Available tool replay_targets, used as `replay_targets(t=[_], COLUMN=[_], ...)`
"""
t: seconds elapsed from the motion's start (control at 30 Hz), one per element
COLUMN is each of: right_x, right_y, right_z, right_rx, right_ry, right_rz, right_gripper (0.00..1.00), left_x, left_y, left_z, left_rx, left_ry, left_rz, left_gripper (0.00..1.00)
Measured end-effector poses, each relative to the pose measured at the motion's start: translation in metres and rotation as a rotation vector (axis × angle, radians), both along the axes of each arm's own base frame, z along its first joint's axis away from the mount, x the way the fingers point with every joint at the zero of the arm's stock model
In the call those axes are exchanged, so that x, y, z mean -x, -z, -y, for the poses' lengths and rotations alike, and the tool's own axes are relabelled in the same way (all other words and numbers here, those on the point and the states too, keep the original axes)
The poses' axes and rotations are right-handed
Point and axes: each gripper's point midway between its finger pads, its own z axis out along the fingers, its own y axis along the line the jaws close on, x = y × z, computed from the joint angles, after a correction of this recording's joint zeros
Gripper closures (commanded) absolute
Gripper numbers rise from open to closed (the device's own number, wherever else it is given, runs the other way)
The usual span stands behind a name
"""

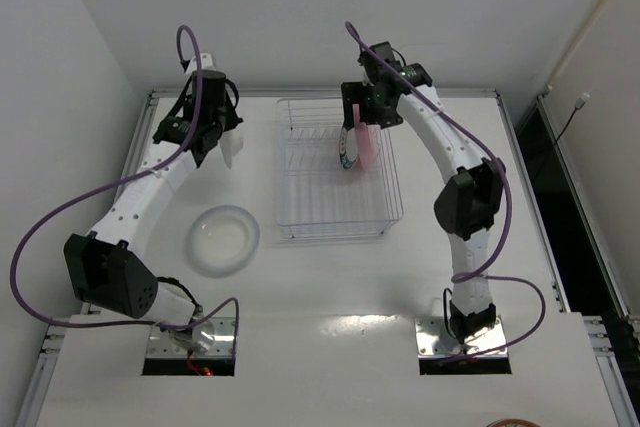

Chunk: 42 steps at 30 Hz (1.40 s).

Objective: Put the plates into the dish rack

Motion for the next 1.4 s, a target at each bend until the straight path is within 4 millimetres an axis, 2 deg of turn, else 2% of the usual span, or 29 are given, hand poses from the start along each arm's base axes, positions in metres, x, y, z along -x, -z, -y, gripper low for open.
replay_targets(t=[0.2,0.43,0.67,0.77,0.9,1.0,1.1,1.17,1.27,1.4], right_x=[-0.004,-0.012,-0.015,-0.013,-0.001,0.01,0.016,0.02,0.028,0.041], right_y=[0.027,0.029,0.024,0.007,-0.04,-0.077,-0.097,-0.098,-0.085,-0.068], right_z=[0.016,0.053,0.074,0.075,0.066,0.053,0.042,0.039,0.038,0.042], right_rx=[0.087,0.119,0.082,0.007,-0.136,-0.227,-0.283,-0.3,-0.303,-0.297], right_ry=[0.049,0.153,0.205,0.201,0.165,0.116,0.071,0.053,0.046,0.052], right_rz=[-0.042,-0.05,-0.061,-0.036,0.05,0.119,0.155,0.153,0.11,0.055], right_gripper=[0.14,0.14,0.14,0.14,0.14,0.14,0.14,0.14,0.14,0.14], left_x=[0.0,-0.002,-0.015,-0.029,-0.044,-0.053,-0.054,-0.054,-0.053,-0.058], left_y=[0.001,-0.005,-0.039,-0.056,-0.067,-0.067,-0.057,-0.045,-0.026,-0.005], left_z=[0.002,0.008,0.026,0.046,0.088,0.128,0.165,0.187,0.213,0.232], left_rx=[0.005,0.023,0.087,0.126,0.176,0.211,0.245,0.271,0.307,0.354], left_ry=[0.012,0.041,0.102,0.151,0.242,0.32,0.387,0.424,0.462,0.471], left_rz=[-0.001,0.018,0.099,0.154,0.185,0.188,0.176,0.152,0.114,0.076], left_gripper=[1.0,1.0,1.0,1.0,1.0,1.0,1.0,1.0,1.0,1.0])
